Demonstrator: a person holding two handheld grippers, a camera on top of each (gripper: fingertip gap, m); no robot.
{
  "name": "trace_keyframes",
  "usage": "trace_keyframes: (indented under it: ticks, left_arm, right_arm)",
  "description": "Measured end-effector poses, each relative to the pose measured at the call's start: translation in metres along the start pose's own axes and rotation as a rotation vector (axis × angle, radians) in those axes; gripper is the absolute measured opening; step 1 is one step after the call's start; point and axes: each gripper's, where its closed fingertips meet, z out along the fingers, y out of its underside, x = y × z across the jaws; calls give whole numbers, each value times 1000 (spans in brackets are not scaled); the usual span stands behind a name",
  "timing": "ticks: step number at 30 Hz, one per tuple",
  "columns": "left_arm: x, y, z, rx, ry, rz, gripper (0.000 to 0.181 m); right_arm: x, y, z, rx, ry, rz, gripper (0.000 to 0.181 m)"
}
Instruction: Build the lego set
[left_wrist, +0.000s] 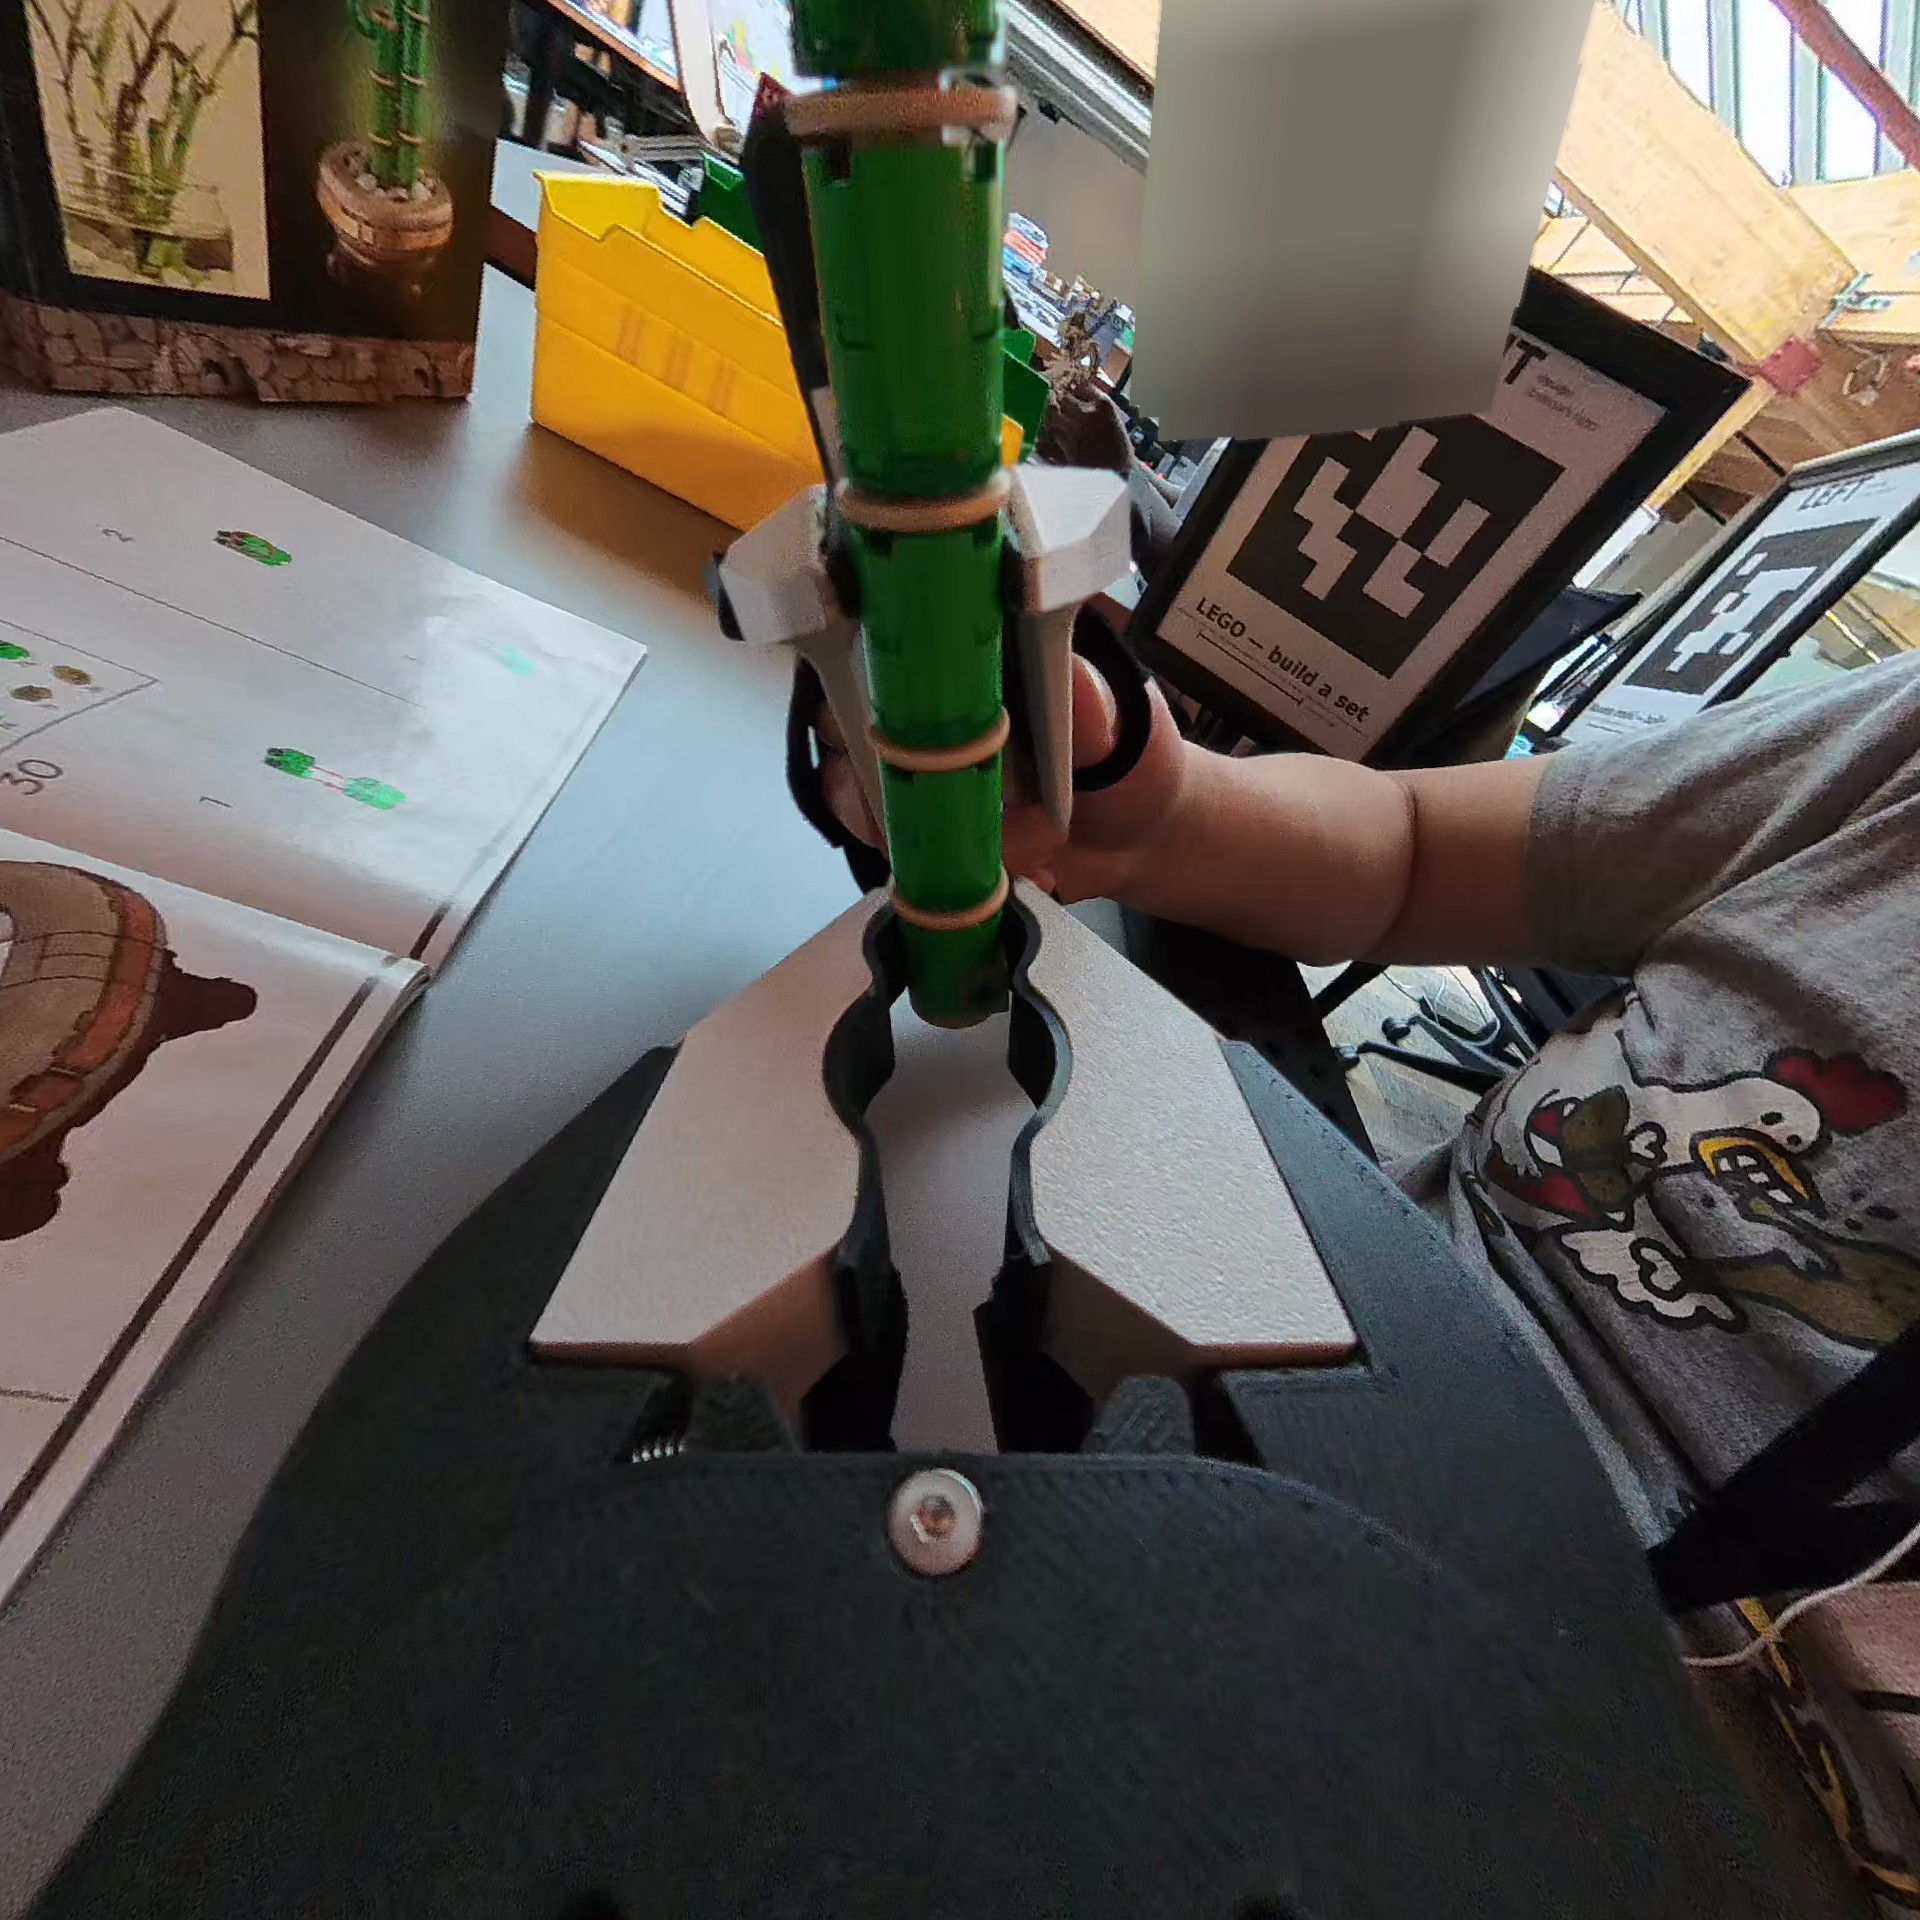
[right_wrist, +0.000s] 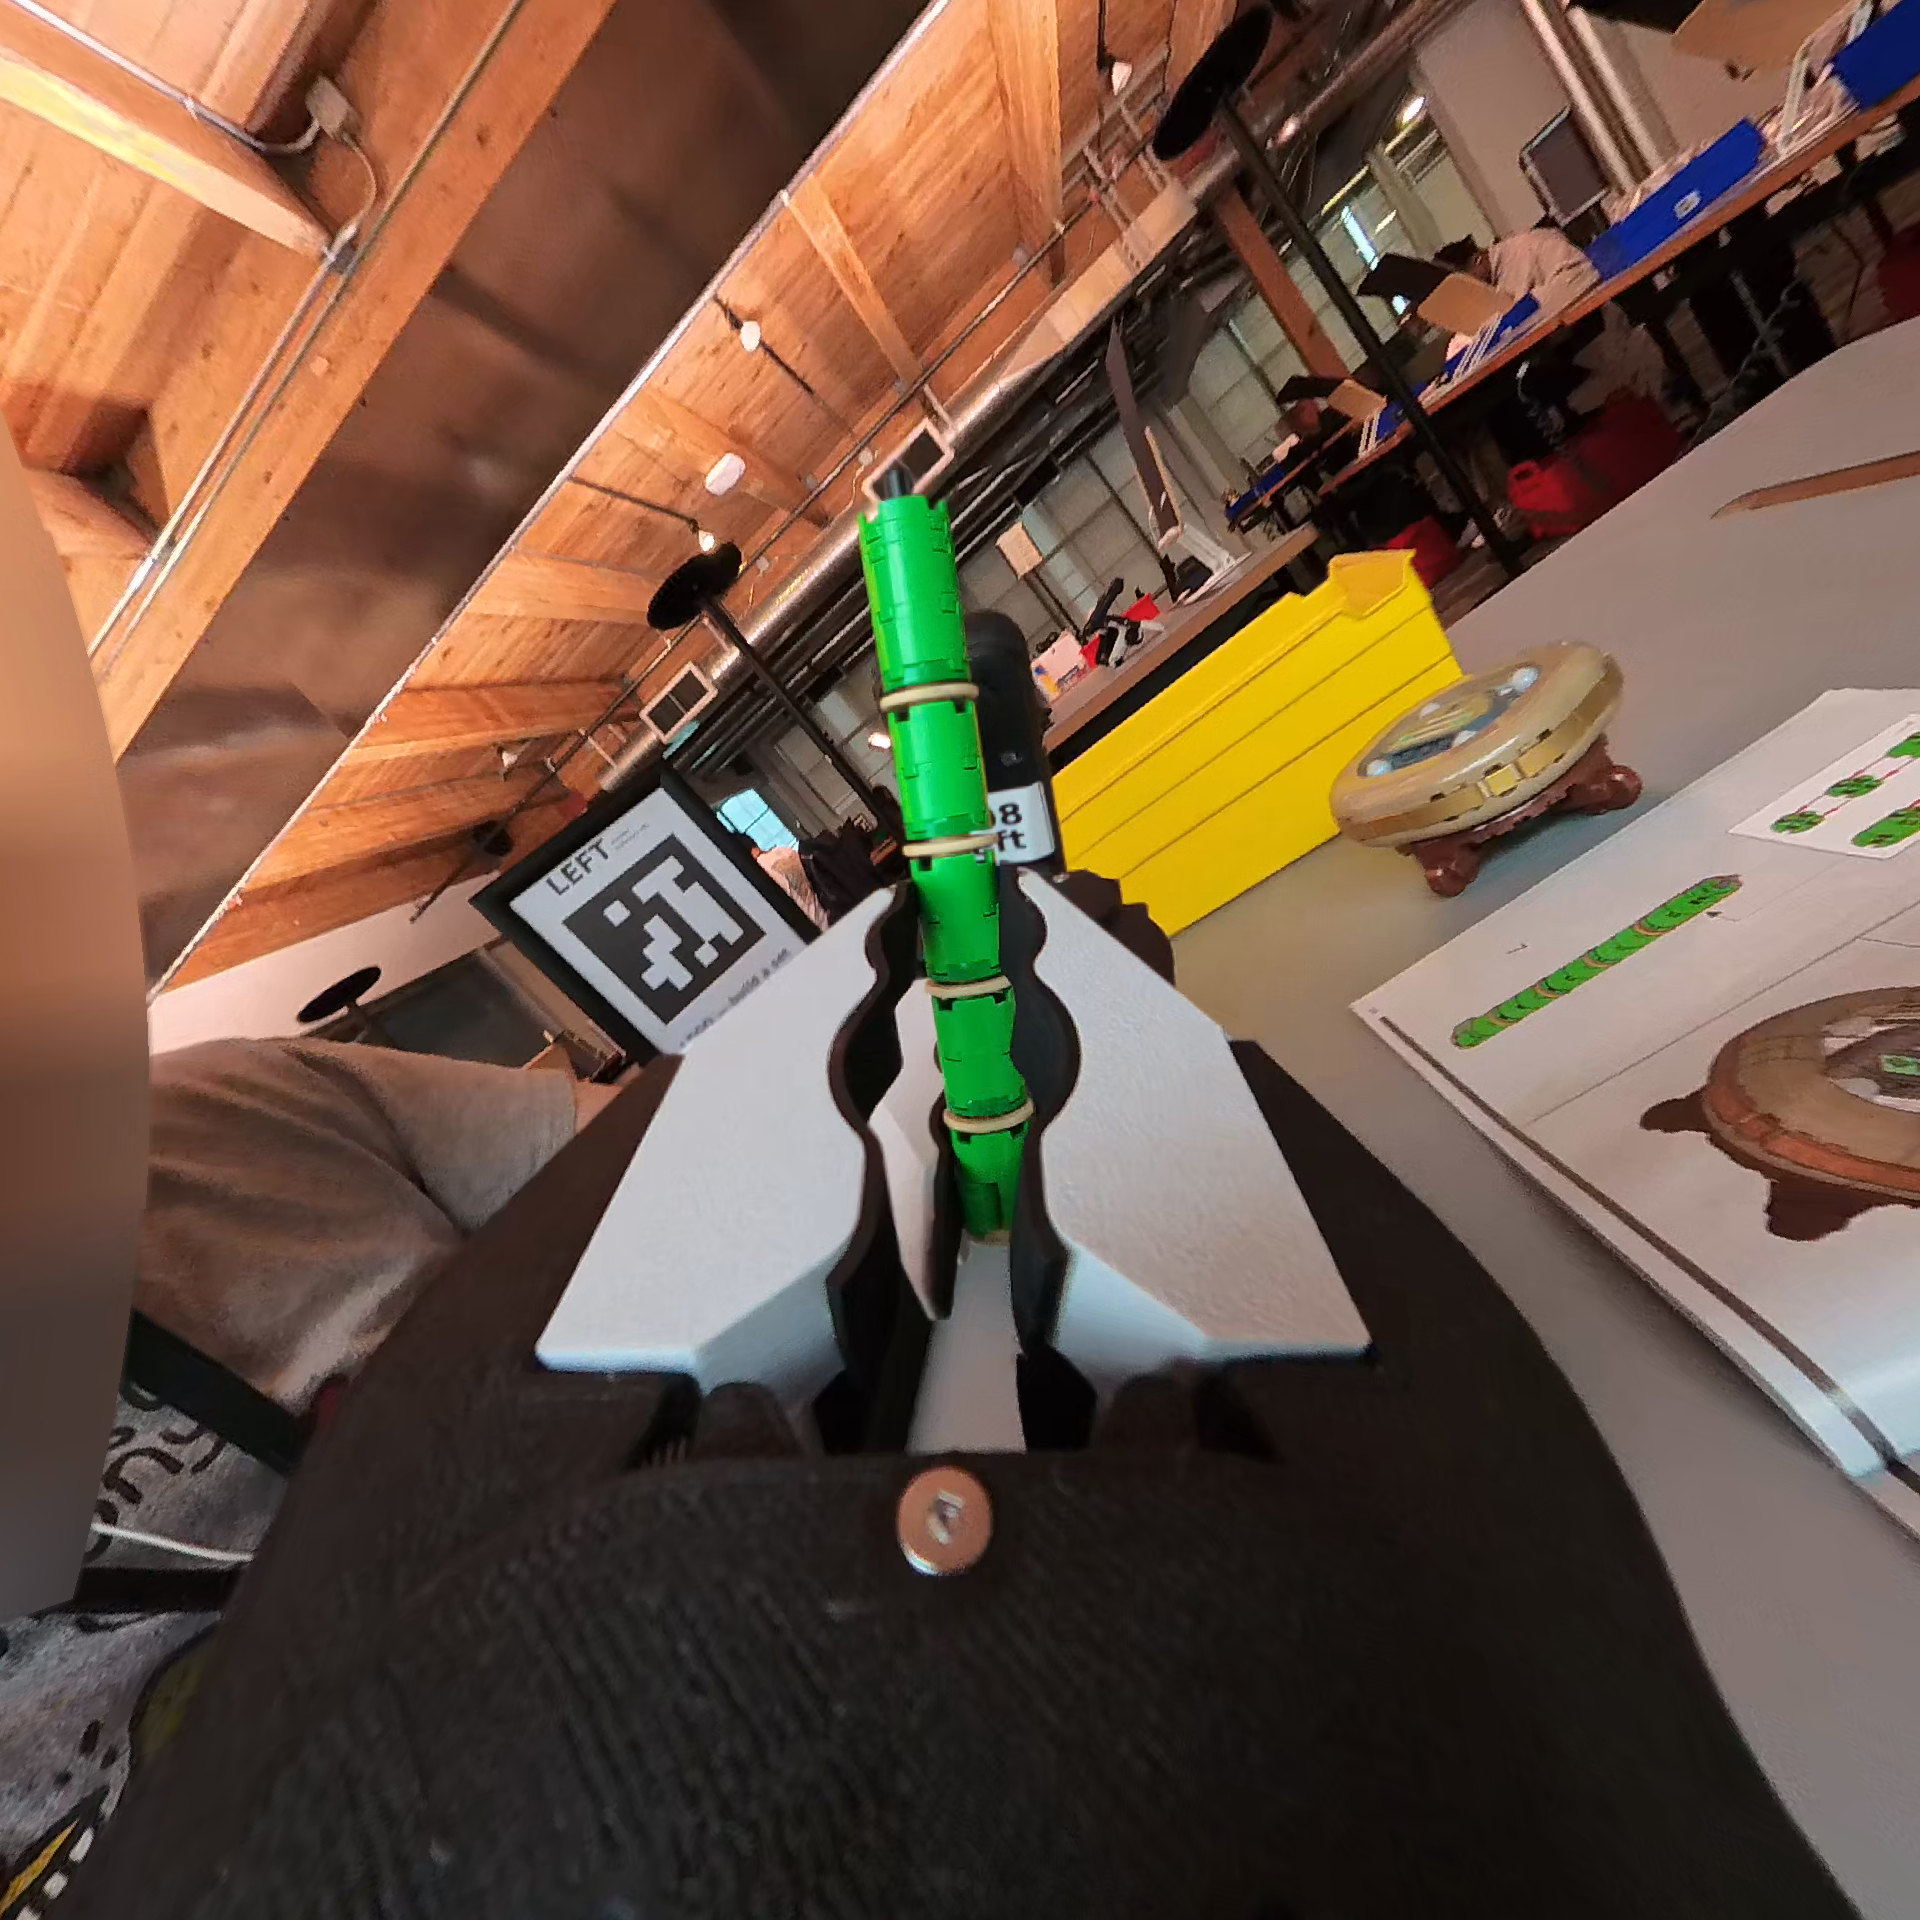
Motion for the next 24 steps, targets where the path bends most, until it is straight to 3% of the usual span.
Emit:
trace_keyframes:
  ticks: [10, 16, 24]
  left_arm:
    - [7, 6, 4, -39, 48, -15, 15]
    - [6, 15, 7, -93, 40, -9, 15]
    - [0, 30, 10, -183, 2, -16, 15]
  right_arm:
    - [1, 3, -4, -32, -9, 6, 15]
    - [2, -10, -9, 17, 7, -2, 38]
    - [9, 1, -3, -58, 72, -31, 42]
